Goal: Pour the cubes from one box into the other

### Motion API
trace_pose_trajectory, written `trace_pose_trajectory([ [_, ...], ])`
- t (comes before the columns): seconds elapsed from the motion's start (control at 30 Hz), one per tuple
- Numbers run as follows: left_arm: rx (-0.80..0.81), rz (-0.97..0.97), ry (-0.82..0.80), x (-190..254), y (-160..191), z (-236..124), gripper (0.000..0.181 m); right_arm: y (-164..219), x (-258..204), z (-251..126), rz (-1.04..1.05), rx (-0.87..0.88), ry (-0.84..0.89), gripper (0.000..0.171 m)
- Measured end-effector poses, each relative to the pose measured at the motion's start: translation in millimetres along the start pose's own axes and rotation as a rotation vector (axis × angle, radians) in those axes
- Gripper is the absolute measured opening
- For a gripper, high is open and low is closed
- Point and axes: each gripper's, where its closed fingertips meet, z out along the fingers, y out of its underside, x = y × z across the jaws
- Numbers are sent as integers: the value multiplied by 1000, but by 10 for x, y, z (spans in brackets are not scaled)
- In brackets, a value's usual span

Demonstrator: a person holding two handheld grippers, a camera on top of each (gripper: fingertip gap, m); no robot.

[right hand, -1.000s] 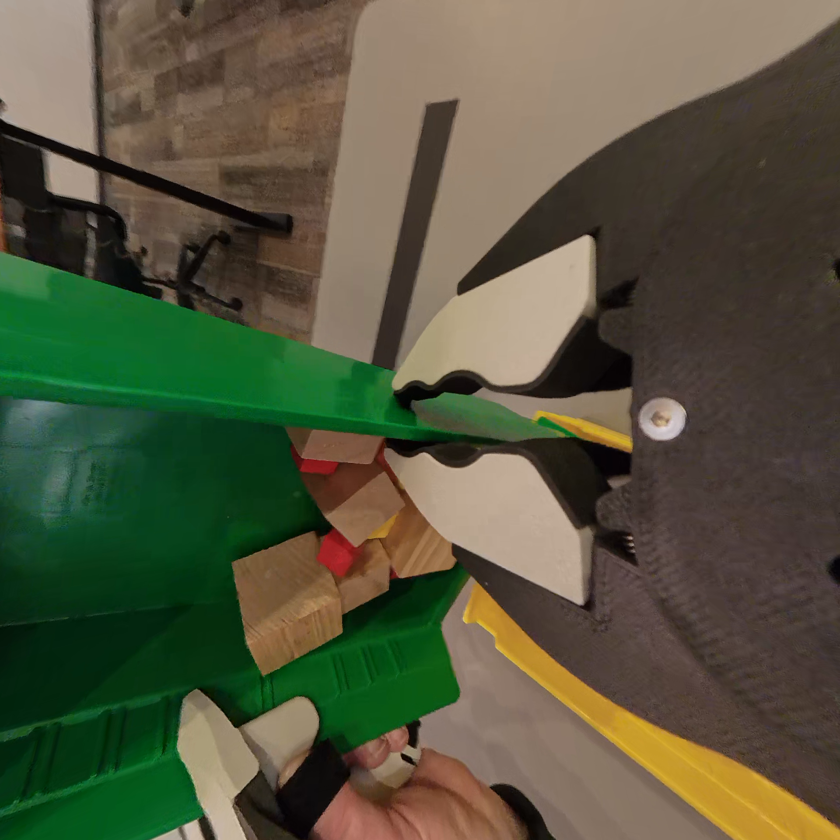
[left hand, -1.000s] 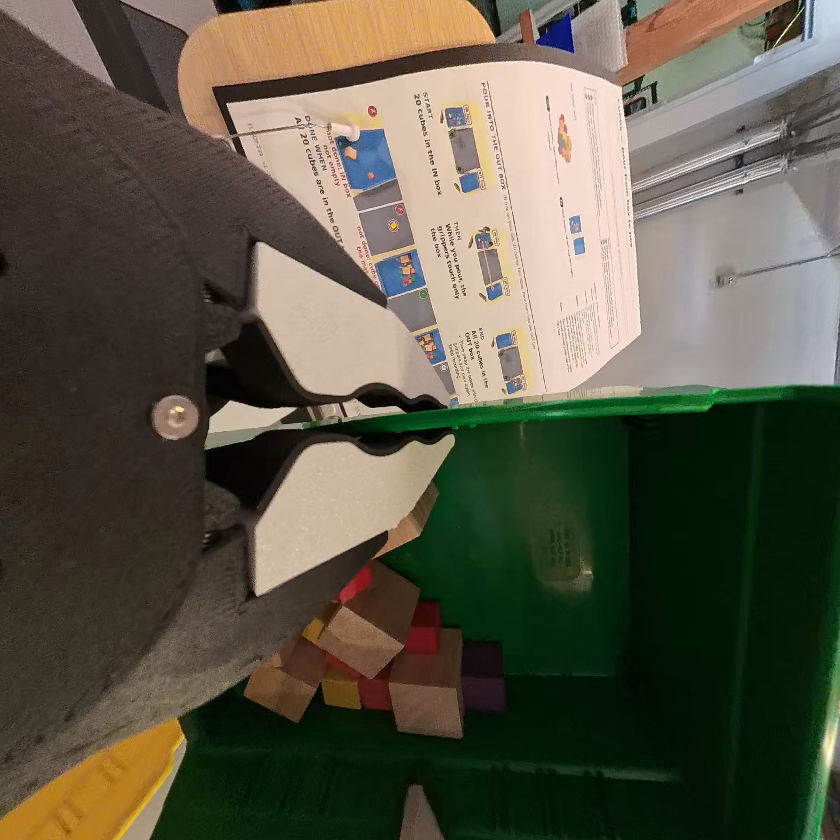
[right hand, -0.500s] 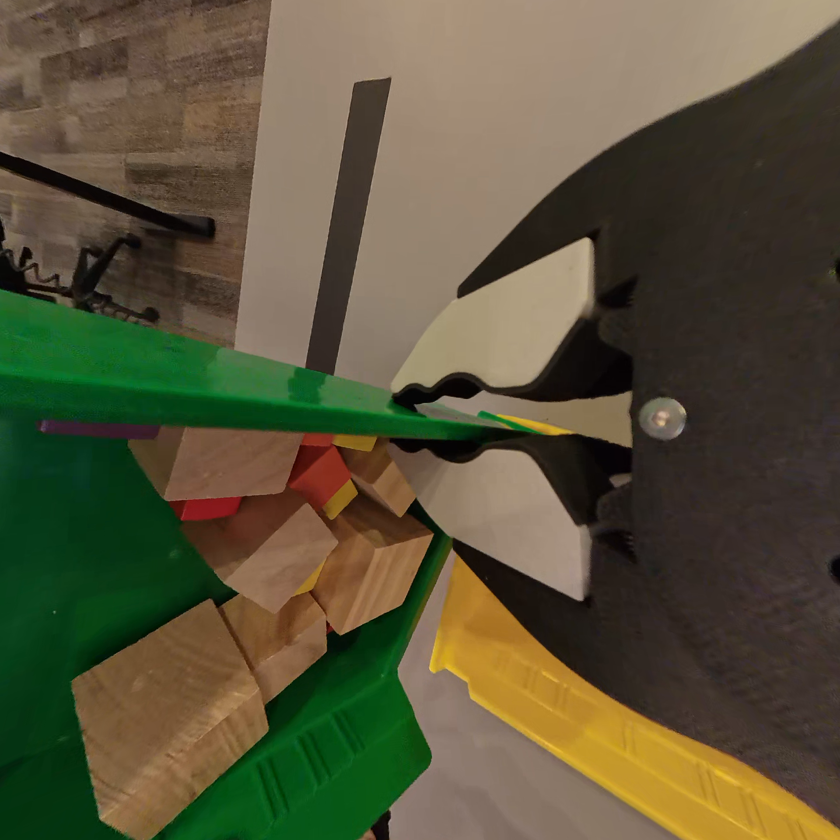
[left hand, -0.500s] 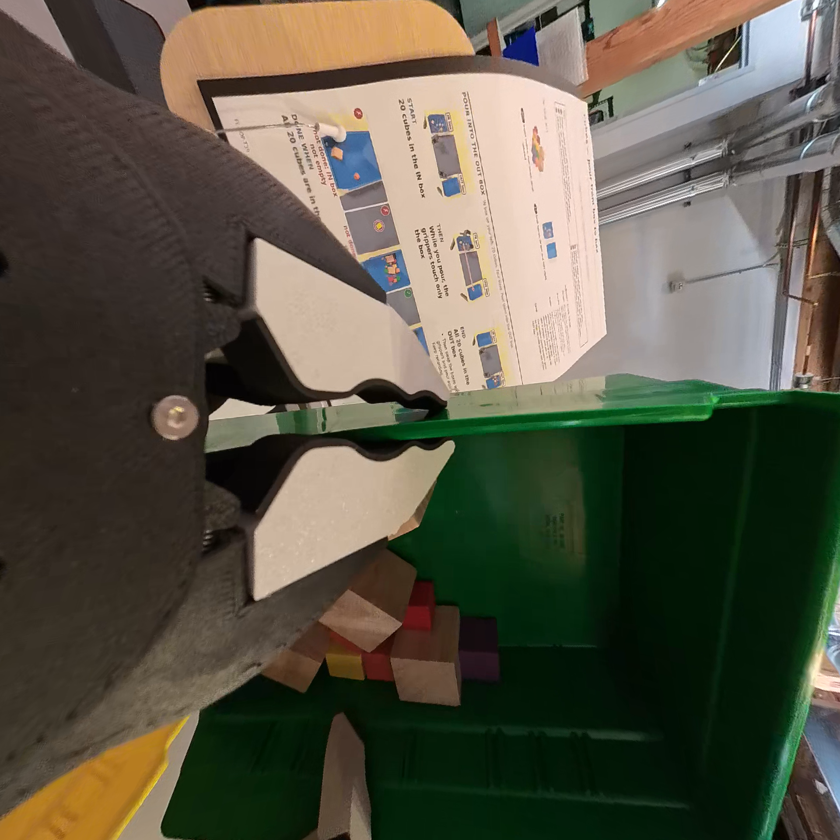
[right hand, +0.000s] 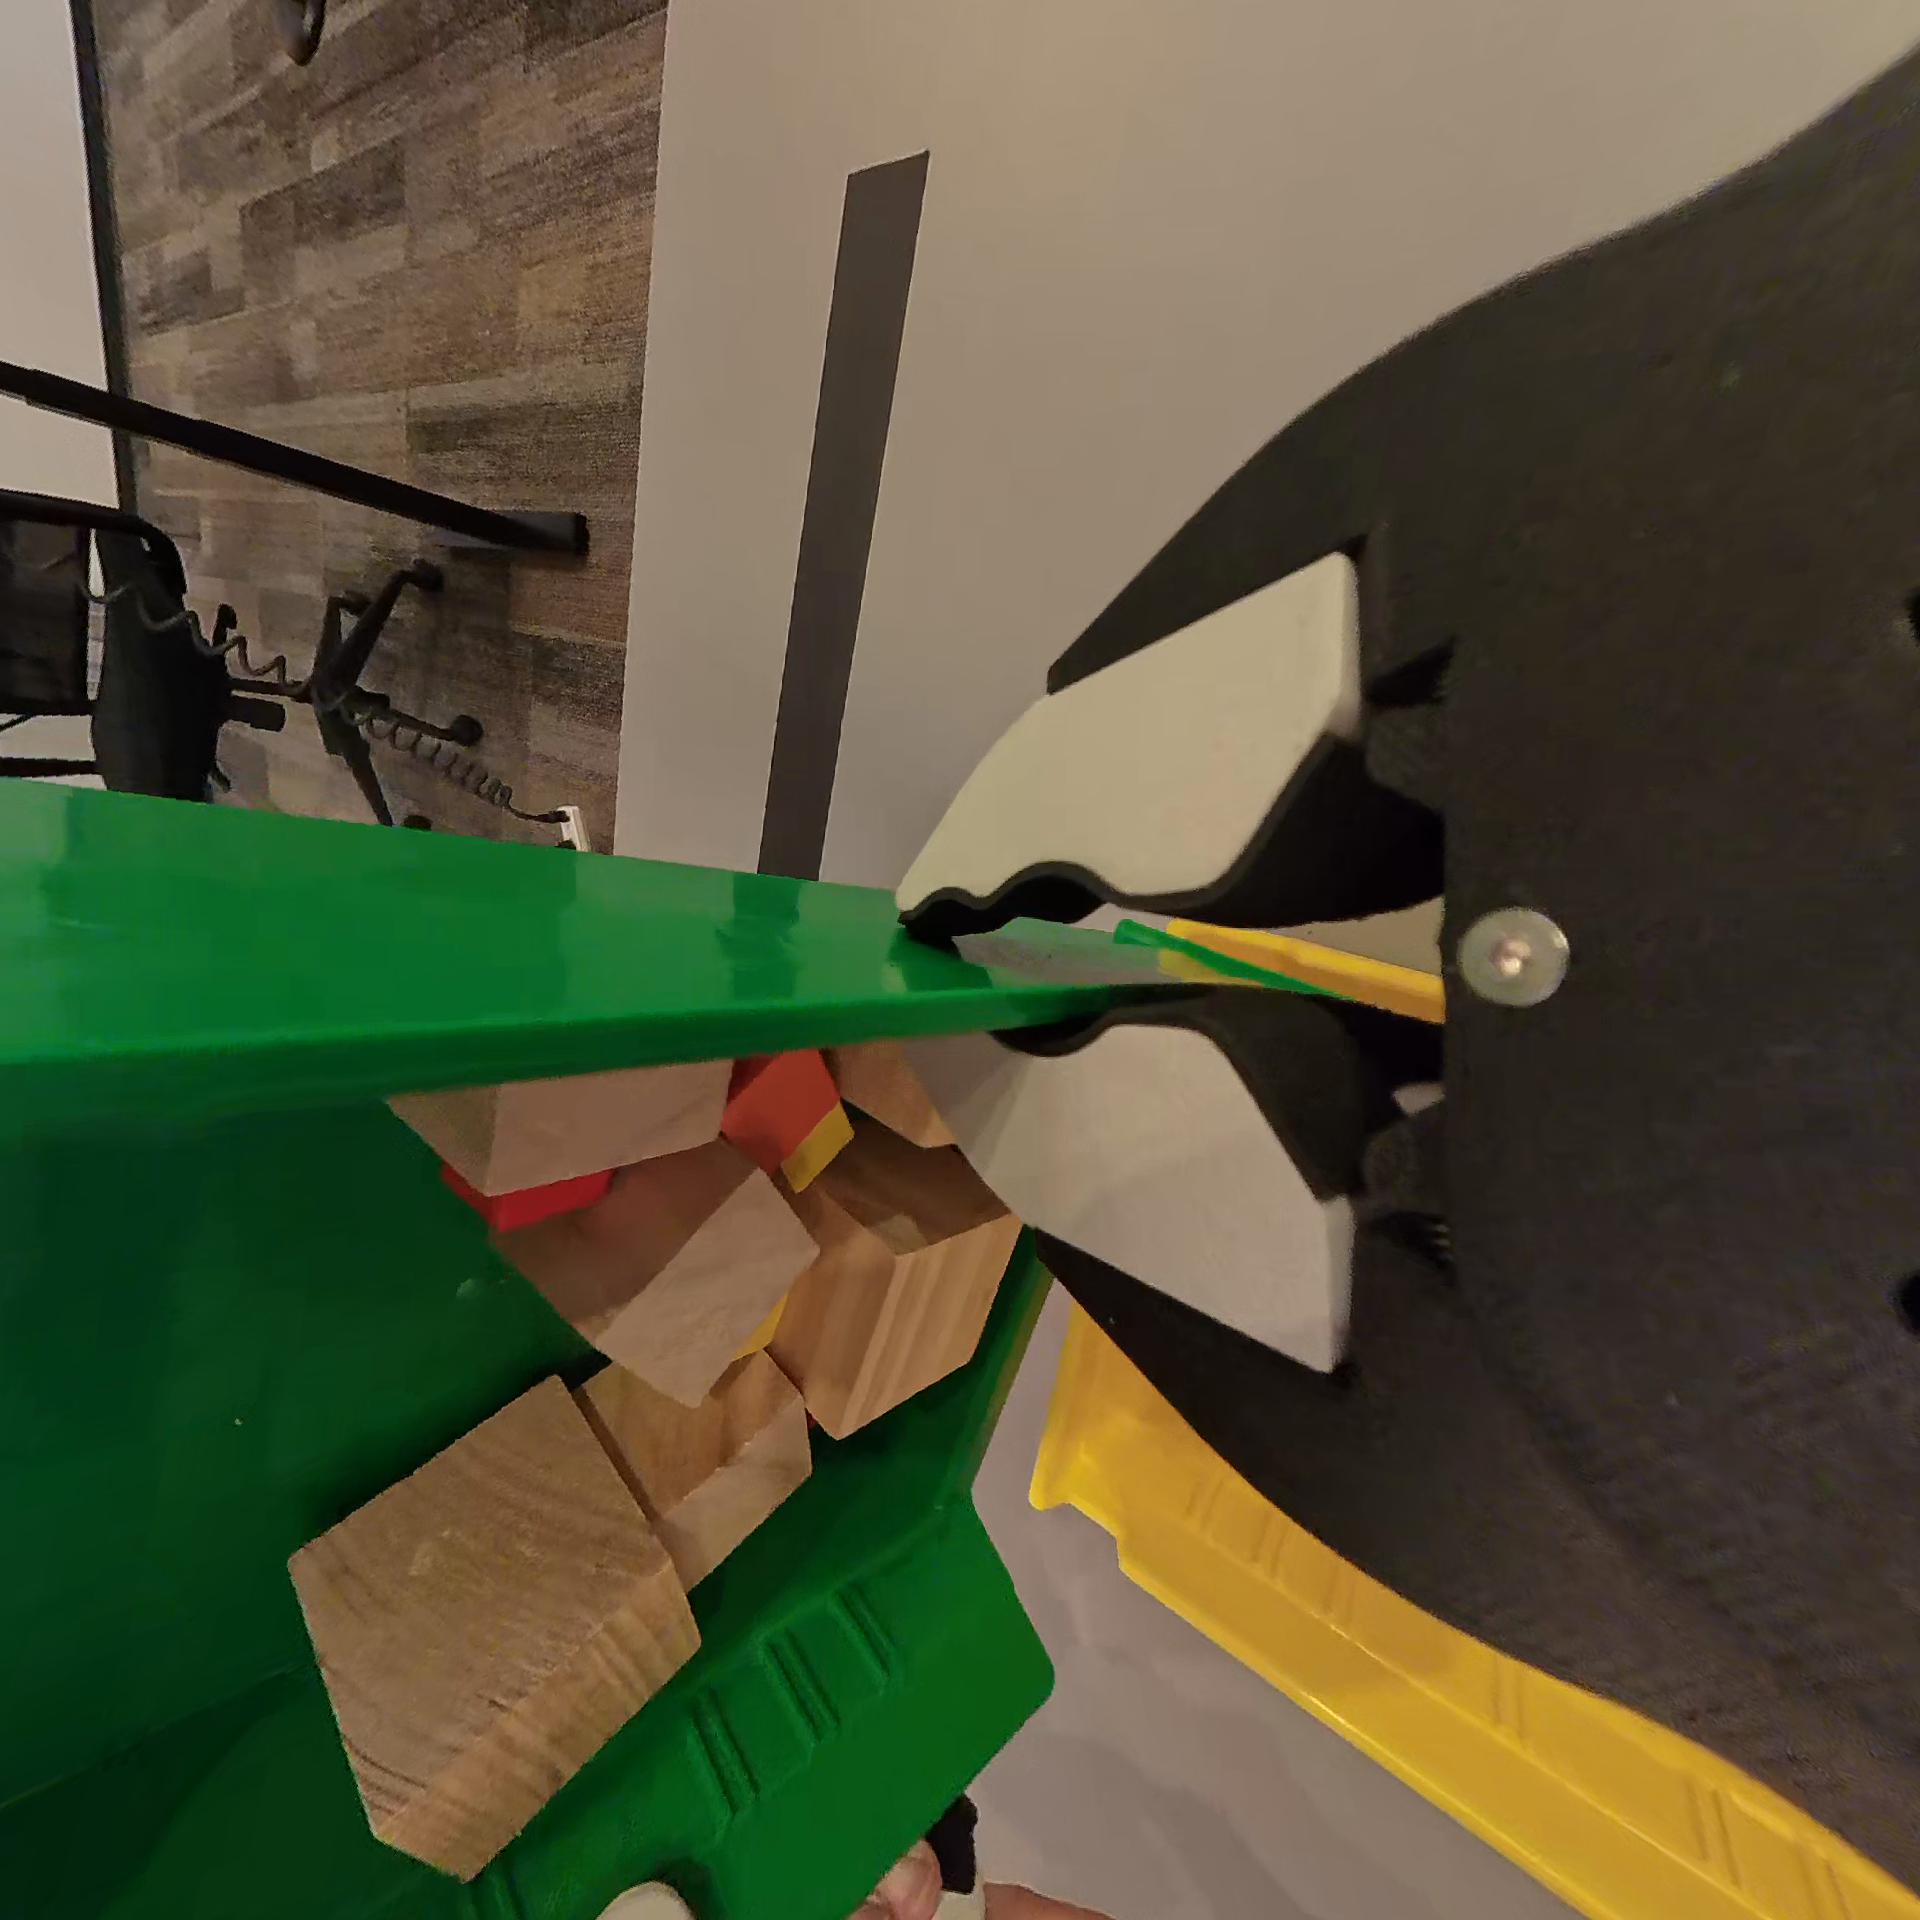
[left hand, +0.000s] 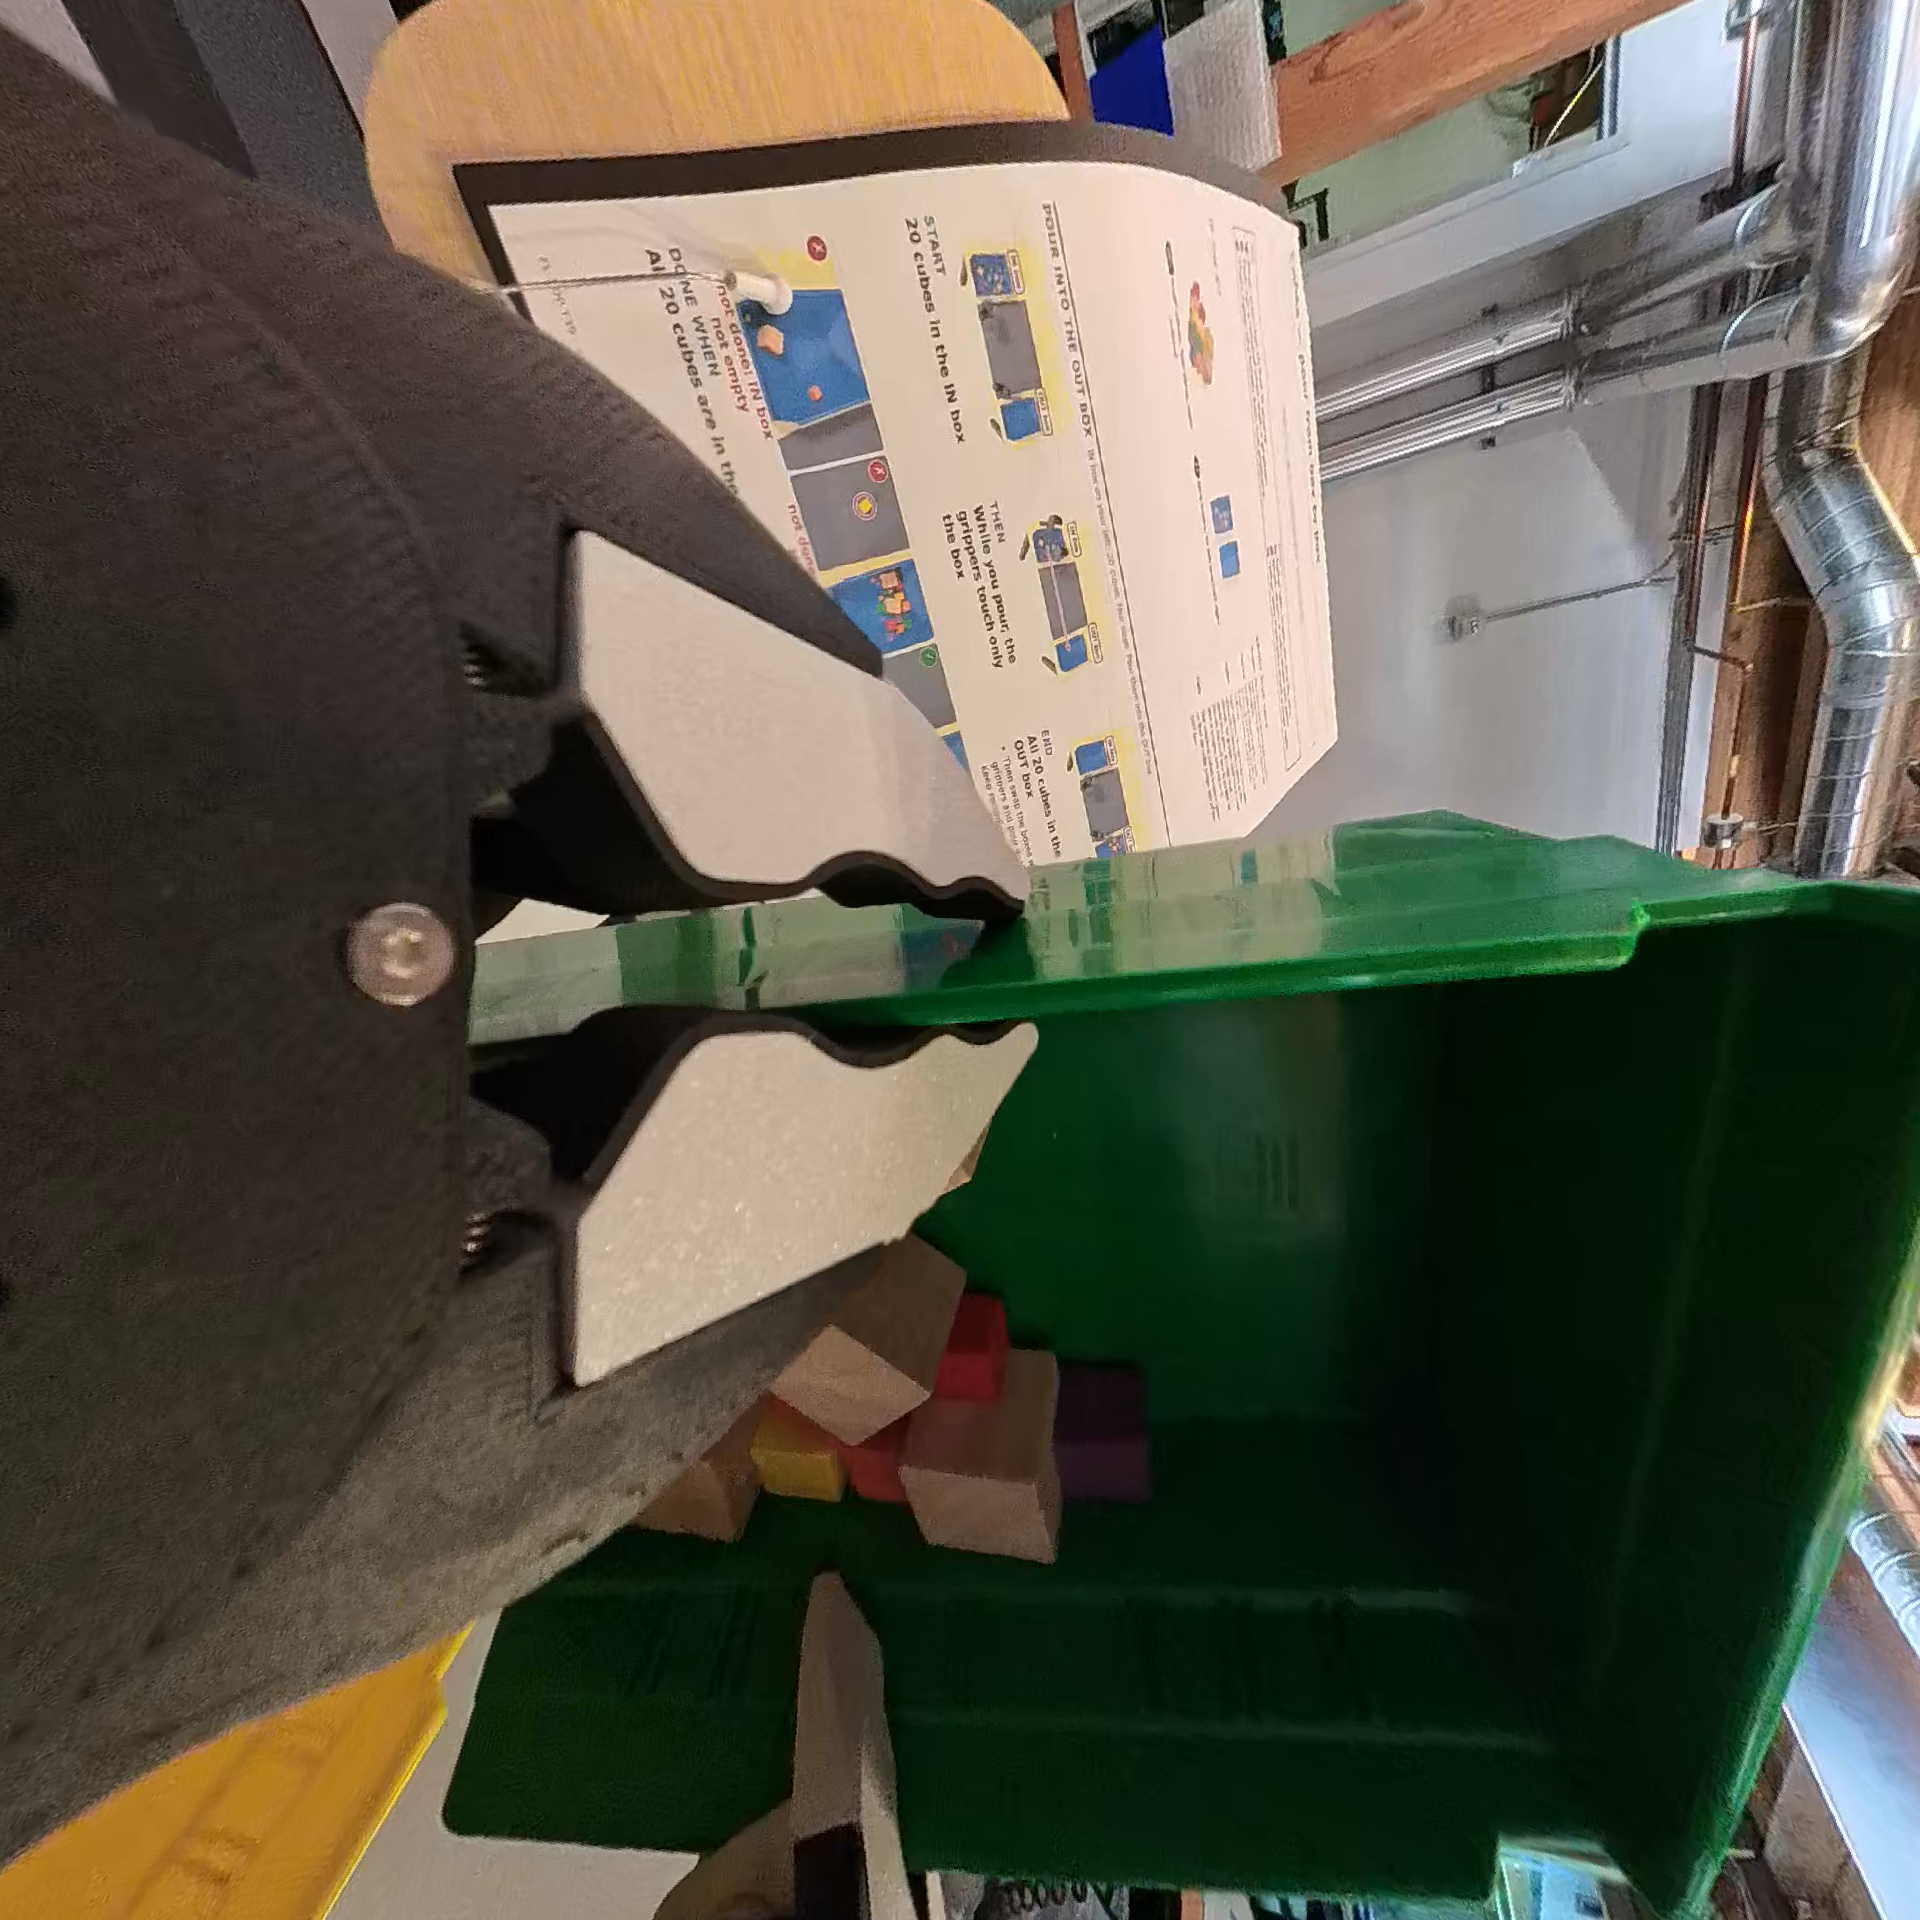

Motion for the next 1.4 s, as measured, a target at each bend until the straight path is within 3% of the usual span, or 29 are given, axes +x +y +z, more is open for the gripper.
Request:
trace_pose_trajectory([
  [0.77,86,-21,39,103,-116,-140,21,-128,-24,-120,43,162,-42,6],
  [1.13,-144,-73,42,138,204,-106,44,-92,-20,-94,24,159,-23,5],
  [1.4,-344,-193,82,78,364,-197,28,-98,-48,-109,27,164,-18,5],
])
